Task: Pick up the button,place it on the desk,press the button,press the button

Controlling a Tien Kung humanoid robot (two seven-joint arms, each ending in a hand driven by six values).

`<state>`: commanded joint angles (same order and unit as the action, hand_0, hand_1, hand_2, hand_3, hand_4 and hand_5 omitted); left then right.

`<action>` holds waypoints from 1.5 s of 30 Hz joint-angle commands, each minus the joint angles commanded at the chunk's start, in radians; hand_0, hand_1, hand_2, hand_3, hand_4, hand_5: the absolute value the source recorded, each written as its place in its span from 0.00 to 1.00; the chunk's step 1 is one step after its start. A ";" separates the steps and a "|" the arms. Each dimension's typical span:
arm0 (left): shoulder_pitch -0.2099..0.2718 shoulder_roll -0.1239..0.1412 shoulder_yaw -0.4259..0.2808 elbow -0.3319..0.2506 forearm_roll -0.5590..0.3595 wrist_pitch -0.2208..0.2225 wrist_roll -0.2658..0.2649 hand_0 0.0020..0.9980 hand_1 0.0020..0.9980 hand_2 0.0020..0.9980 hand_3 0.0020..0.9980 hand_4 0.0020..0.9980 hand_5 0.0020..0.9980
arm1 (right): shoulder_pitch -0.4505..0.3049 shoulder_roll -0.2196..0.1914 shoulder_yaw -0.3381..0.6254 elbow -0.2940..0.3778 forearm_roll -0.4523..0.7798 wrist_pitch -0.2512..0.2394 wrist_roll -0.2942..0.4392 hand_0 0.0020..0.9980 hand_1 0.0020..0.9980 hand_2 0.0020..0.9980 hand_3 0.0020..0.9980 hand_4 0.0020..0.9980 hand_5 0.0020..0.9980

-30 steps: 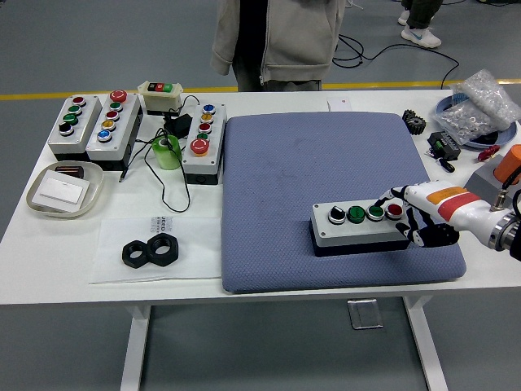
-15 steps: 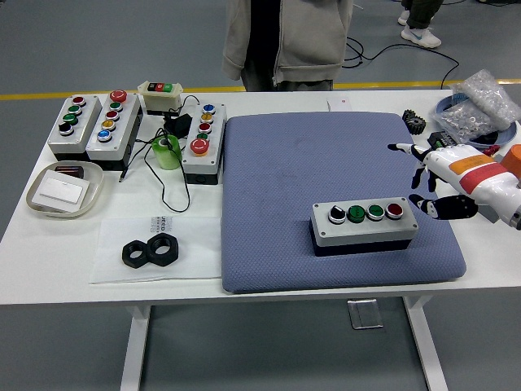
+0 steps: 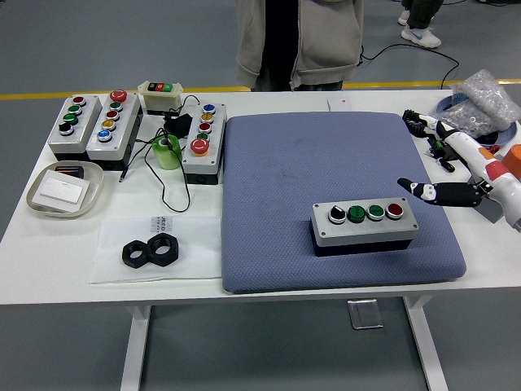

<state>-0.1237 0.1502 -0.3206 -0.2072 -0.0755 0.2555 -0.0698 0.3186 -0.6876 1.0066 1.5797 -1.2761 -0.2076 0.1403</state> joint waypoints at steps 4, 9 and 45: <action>0.000 -0.001 -0.002 0.000 0.003 0.000 0.002 0.75 0.83 0.87 0.83 0.63 1.00 | -0.022 0.030 0.026 -0.021 0.168 -0.007 0.009 0.99 0.93 0.98 1.00 0.80 0.20; 0.001 -0.001 -0.006 0.000 0.008 0.001 0.003 0.75 0.83 0.87 0.83 0.64 1.00 | -0.040 0.067 0.050 -0.052 0.381 -0.016 0.006 0.97 0.90 0.95 0.95 0.68 0.46; 0.001 -0.002 -0.007 0.001 0.013 -0.001 0.003 0.75 0.83 0.87 0.83 0.63 1.00 | -0.086 0.108 0.110 -0.086 0.782 -0.034 -0.012 0.96 0.87 0.89 0.86 0.56 0.68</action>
<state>-0.1231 0.1486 -0.3274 -0.2065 -0.0621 0.2543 -0.0670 0.2322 -0.5799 1.1169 1.4933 -0.4944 -0.2418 0.1279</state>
